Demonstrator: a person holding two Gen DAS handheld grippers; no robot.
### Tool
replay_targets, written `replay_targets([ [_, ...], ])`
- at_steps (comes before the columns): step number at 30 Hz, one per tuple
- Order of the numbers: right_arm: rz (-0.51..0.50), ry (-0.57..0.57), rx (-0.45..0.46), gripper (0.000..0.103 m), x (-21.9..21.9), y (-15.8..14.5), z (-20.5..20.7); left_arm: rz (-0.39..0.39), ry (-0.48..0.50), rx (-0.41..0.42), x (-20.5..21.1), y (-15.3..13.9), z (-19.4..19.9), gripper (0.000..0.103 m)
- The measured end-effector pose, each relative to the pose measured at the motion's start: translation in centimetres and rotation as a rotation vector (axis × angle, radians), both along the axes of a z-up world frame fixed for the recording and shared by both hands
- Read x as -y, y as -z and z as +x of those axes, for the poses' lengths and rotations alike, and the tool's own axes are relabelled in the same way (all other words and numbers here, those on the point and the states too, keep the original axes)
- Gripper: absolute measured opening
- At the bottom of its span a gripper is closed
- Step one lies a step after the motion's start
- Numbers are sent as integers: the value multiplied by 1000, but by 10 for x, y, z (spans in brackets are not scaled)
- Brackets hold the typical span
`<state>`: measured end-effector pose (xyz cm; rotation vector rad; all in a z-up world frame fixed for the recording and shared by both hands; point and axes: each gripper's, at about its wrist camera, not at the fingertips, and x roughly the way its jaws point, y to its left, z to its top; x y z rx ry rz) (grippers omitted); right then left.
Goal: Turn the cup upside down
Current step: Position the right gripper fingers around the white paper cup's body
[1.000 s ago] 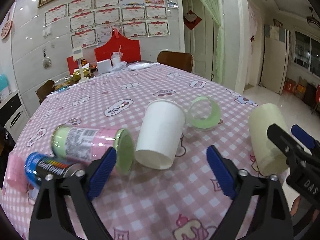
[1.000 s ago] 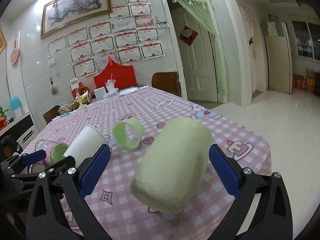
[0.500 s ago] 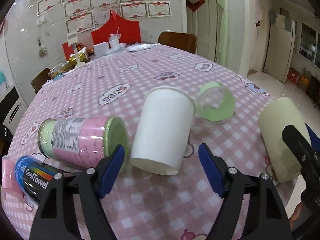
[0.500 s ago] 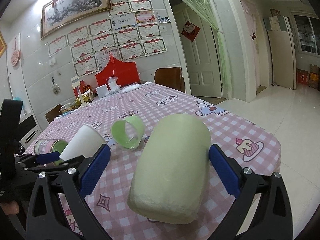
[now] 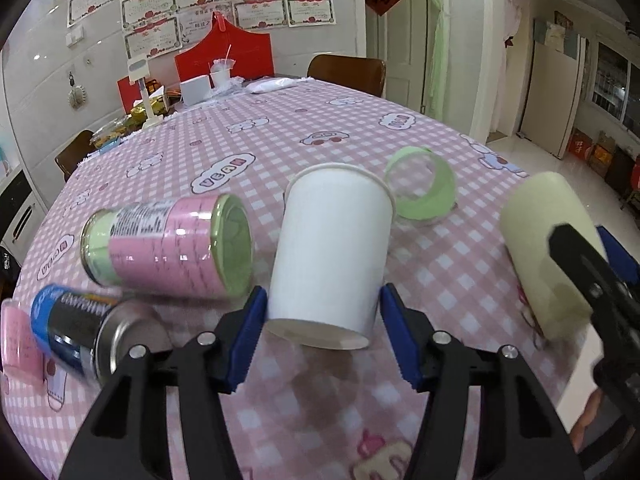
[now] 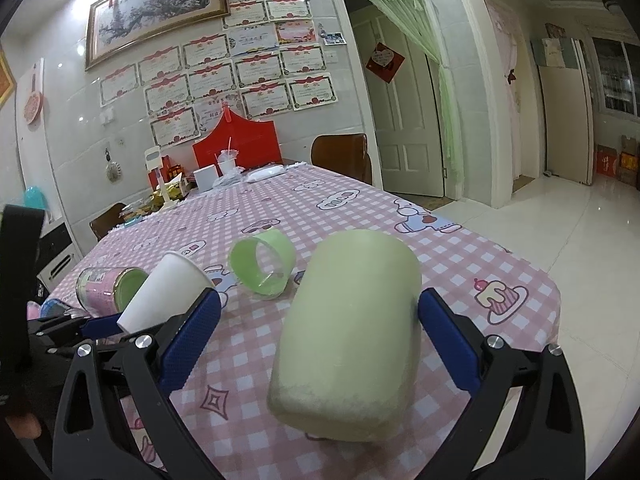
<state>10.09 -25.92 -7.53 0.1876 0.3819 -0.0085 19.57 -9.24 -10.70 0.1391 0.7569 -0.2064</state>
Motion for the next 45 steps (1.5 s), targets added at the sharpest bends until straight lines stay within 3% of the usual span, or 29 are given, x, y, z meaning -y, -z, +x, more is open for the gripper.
replay_targets([
  [16, -109, -43, 30, 95, -49, -8, -31, -60, -10, -2, -44, 1, -83, 59],
  [34, -144, -59, 39, 95, -71, -9, -35, -136, -21, 20, -65, 5, -91, 59],
  [36, -135, -64, 40, 95, -72, -9, -35, -139, -25, 21, -66, 4, -92, 64],
  [37, -133, -66, 40, 95, -73, -10, -36, -140, -26, 23, -67, 3, -93, 71],
  [45, -117, -82, 36, 95, -76, -12, -37, -175, -23, 46, -77, -6, -101, 72],
])
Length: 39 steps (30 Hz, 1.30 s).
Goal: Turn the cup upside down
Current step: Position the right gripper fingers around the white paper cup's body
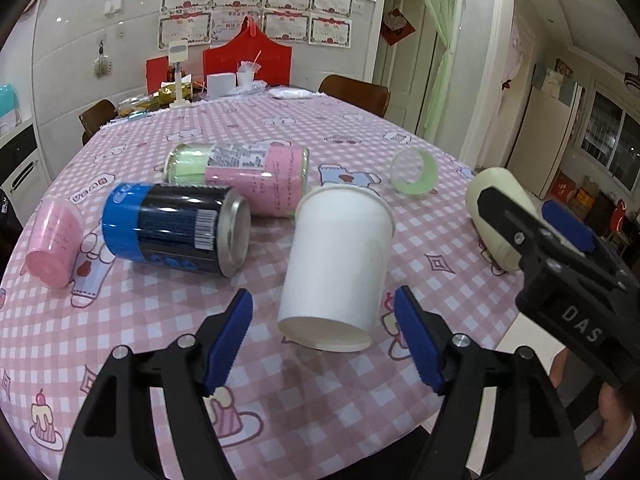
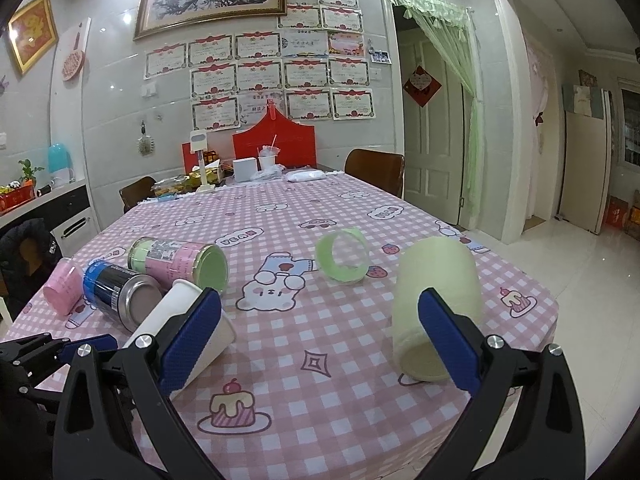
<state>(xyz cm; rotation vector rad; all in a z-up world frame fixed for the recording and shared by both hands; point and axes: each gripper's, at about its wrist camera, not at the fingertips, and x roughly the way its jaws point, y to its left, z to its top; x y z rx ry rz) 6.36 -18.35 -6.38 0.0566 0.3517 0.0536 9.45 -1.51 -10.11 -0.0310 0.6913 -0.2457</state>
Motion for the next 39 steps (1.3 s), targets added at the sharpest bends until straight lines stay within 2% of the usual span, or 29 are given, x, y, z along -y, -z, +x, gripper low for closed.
replay_targets([
  [5, 0, -1, -1, 95, -1, -2, 0, -33, -1, 33, -13, -10, -7, 74],
  [12, 5, -17, -39, 95, -8, -3, 4, -12, -61, 72, -32, -17, -11, 74],
  [21, 52, -39, -103, 95, -18, -3, 15, -23, -120, 87, -56, -12, -9, 74],
  [33, 105, -37, -199, 95, -25, 5, 33, -58, -131, 94, -70, -5, -2, 75],
  [39, 185, -71, -277, 95, -25, 11, 47, -55, -136, 90, -71, -1, 2, 75],
])
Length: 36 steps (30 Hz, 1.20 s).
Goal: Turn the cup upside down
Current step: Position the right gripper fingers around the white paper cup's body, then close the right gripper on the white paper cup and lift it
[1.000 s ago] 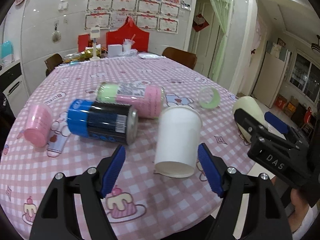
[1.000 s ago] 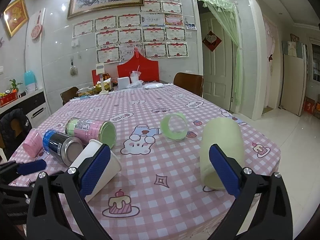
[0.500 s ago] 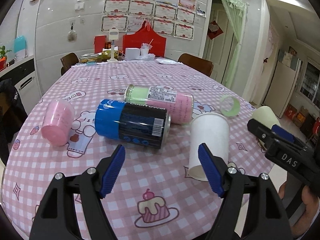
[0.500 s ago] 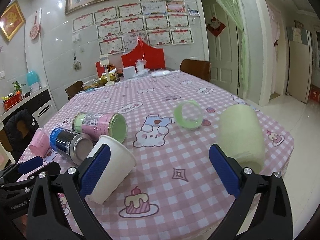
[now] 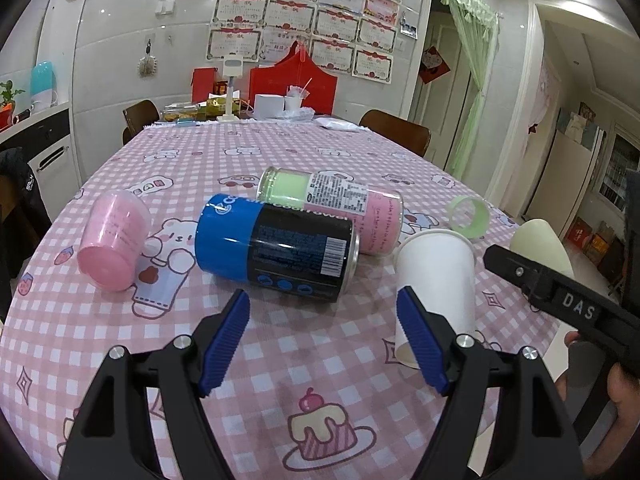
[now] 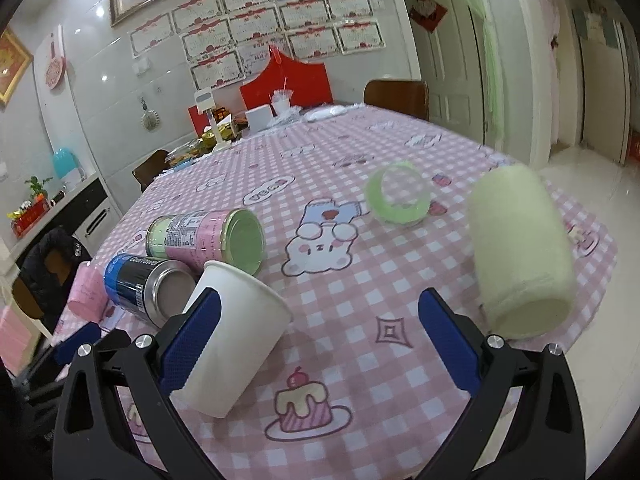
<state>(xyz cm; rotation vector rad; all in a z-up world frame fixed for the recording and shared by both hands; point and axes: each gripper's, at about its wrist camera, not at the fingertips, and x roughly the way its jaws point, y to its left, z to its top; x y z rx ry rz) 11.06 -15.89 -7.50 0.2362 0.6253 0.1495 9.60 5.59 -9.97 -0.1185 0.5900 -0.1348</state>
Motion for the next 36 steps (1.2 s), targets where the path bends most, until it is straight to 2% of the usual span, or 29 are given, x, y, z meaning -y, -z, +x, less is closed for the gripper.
replay_targets([
  [5, 106, -62, -84, 95, -5, 7, 15, -15, -19, 11, -4, -3, 1, 76],
  [10, 203, -118, -154, 95, -13, 11, 27, 12, -7, 6, 0, -3, 8, 76],
  [17, 328, -196, -246, 95, -22, 19, 43, 40, -3, -40, 4, 7, 20, 76],
  [20, 342, -200, -238, 93, -24, 17, 44, 51, 1, -39, 5, 8, 21, 76],
  [22, 334, -214, -242, 82, -27, 18, 45, 53, 2, -41, 6, 9, 21, 76],
  [25, 320, -249, -222, 73, -34, 18, 44, 49, 2, -42, 5, 9, 24, 76],
  [36, 245, -246, -173, 72, -24, 11, 34, 41, -2, -34, 10, 3, 23, 76],
])
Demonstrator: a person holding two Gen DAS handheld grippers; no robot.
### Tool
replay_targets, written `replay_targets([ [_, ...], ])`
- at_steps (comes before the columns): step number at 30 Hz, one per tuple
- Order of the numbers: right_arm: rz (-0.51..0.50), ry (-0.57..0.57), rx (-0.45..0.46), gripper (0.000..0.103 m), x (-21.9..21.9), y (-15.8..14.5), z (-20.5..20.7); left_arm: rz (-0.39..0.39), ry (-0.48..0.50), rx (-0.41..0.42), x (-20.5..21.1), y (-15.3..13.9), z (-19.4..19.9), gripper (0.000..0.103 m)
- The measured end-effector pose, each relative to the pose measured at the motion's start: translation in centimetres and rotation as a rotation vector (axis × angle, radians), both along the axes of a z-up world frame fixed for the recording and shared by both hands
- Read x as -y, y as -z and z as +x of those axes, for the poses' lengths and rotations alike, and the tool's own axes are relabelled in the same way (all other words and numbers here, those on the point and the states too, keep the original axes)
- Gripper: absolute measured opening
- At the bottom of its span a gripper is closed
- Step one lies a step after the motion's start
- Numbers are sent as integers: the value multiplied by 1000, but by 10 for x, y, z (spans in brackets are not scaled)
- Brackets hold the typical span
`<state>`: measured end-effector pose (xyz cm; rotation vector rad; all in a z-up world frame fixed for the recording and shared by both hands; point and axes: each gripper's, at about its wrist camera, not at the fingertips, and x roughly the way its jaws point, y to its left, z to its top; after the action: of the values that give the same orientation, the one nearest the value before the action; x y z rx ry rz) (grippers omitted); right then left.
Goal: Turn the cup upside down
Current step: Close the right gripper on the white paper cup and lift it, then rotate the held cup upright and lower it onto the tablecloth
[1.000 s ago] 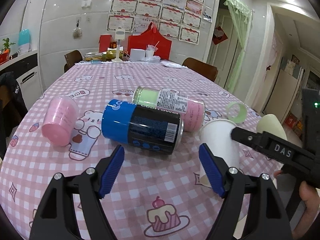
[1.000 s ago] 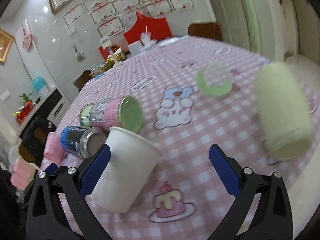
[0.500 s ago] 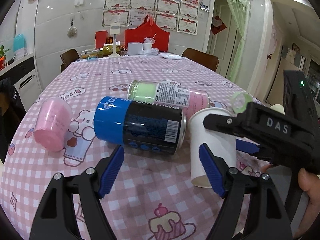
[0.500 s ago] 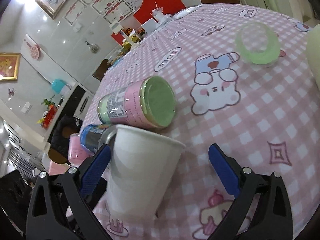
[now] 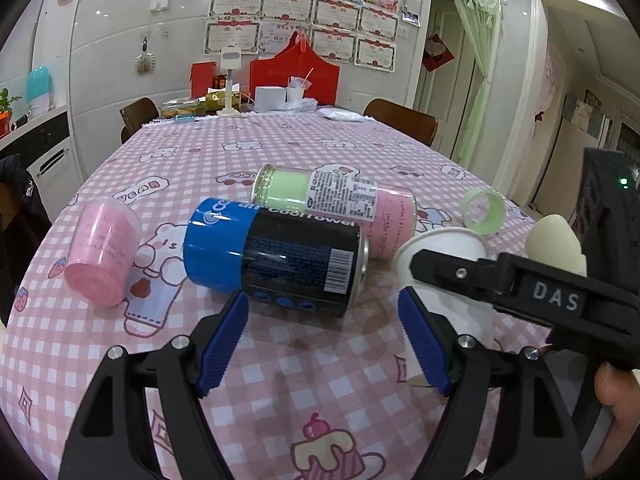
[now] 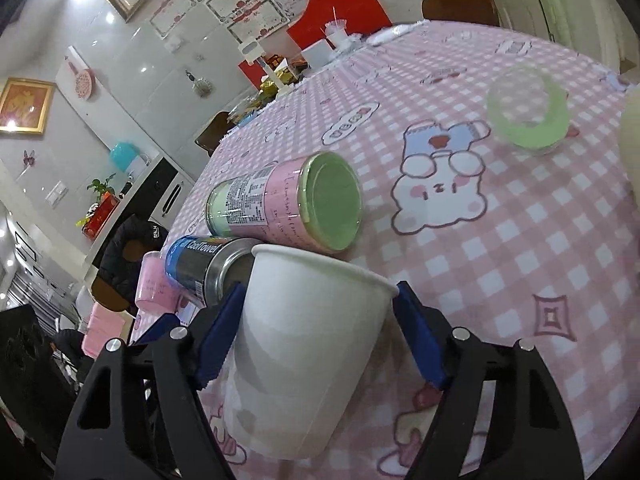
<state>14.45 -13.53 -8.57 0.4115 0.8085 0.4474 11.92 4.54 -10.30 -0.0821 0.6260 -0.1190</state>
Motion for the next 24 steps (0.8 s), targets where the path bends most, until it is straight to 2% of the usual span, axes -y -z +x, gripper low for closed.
replay_targets([
  [8, -71, 6, 77, 72, 11, -10, -9, -16, 9, 16, 8, -8, -4, 76],
  [15, -269, 79, 242, 72, 4, -18, -17, -21, 7, 15, 13, -12, -2, 76],
  [24, -364, 115, 311, 72, 4, -10, -5, -42, -22, 6, 8, -9, 4, 76],
])
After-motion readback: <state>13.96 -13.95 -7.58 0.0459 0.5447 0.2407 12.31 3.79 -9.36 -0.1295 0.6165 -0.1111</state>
